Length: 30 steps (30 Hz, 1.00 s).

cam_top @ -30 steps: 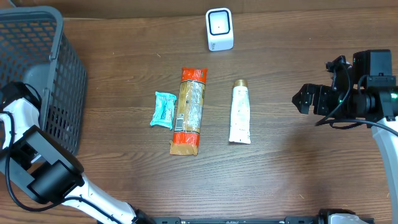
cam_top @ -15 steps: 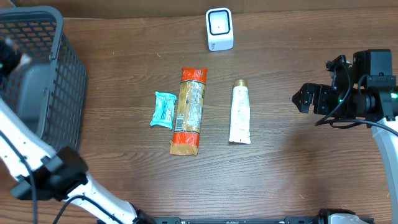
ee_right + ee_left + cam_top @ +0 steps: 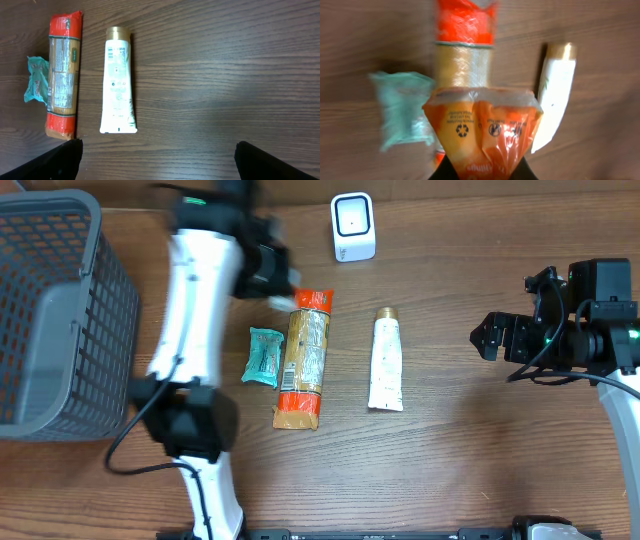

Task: Scan the item barcode
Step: 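Place the small orange box between spaghetti and white tube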

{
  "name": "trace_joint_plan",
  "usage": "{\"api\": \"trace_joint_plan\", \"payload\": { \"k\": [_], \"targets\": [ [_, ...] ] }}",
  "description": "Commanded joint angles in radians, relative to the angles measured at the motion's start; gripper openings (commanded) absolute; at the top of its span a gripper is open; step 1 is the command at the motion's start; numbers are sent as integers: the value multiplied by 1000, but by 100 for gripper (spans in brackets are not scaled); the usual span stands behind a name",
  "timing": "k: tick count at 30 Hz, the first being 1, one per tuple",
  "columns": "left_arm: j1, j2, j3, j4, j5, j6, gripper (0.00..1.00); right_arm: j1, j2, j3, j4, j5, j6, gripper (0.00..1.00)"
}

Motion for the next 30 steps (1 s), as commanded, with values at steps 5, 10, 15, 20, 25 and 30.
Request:
{"api": "trace_joint_plan", "payload": {
  "k": [5, 10, 15, 20, 25, 30],
  "targets": [
    [-235, 1, -416, 341, -54, -123, 6, 1, -5, 21, 8, -7, 1, 100],
    [-302, 1, -544, 471, -58, -124, 42, 1, -5, 21, 6, -8, 2, 100],
    [-296, 1, -543, 471, -58, -124, 100, 1, -3, 21, 10, -36, 2, 100],
    [-250, -28, -425, 380, -114, -123, 100, 6, 55, 21, 39, -152, 3, 100],
    [-162, -89, -137, 208, -153, -68, 100, 63, 187, 21, 83, -238, 22, 98],
    [-59, -125, 103, 81, -156, -49, 100, 164, 345, 21, 141, -275, 24, 98]
  ]
}}
